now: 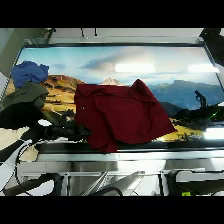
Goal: Fold the shirts.
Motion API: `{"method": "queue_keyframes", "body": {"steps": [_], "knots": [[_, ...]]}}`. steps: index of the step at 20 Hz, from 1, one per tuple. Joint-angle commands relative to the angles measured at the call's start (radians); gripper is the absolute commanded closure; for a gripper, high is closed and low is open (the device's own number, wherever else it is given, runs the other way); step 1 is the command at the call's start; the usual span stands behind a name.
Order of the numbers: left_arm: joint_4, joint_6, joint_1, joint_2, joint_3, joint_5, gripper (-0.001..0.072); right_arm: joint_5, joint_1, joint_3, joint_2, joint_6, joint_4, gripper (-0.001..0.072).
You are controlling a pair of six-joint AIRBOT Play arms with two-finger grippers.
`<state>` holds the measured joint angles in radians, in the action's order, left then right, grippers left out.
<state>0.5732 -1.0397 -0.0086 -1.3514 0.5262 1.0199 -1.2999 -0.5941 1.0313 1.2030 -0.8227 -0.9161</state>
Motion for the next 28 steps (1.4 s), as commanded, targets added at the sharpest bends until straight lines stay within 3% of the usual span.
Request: {"method": "queue_keyframes", "body": {"steps": [1, 2, 6, 8, 14, 15, 16, 18, 24, 28], "knots": [[-0.033, 0.049, -0.035, 0.0, 0.013, -0.049, 0.0619, 0.001, 0.0, 0.0, -0.001, 0.009, -0.012, 0.023], [-0.018, 0.059, -0.034, 0.001, 0.031, -0.024, 0.0692, 0.002, 0.0, 0.0, 0.001, 0.014, -0.029, 0.0182], [0.04, 0.023, -0.034, 0.001, 0.108, 0.035, 0.069, -0.045, 0.003, 0.0, 0.043, 0.014, -0.037, 0.0193], [0.112, -0.006, -0.034, 0.001, 0.151, 0.071, 0.069, -0.084, 0.01, 0.0, 0.084, 0.014, -0.038, 0.0252], [0.141, -0.027, -0.034, 0.001, 0.233, 0.117, 0.069, -0.119, 0.071, -0.009, 0.179, 0.003, -0.026, 0.0254], [0.141, -0.027, -0.034, 0.001, 0.241, 0.126, 0.069, -0.127, 0.088, -0.009, 0.185, 0.003, -0.022, 0.0315], [0.142, -0.027, -0.034, 0.001, 0.253, 0.135, 0.069, -0.138, 0.102, -0.009, 0.183, 0.003, -0.018, 0.0465], [0.14, -0.028, -0.032, 0.001, 0.29, 0.149, 0.069, -0.147, 0.112, -0.005, 0.17, 0.003, 0.051, 0.0694], [0.06, -0.057, 0.072, 0.105, 0.553, 0.294, 0.0691, -0.148, 0.108, 0.15, -0.072, 0.014, 0.315, 0.0693], [-0.189, -0.048, 0.266, 0.303, 0.805, 0.476, 0.069, -0.057, 0.101, 0.37, -0.382, 0.024, 0.546, 0.0693]]}}
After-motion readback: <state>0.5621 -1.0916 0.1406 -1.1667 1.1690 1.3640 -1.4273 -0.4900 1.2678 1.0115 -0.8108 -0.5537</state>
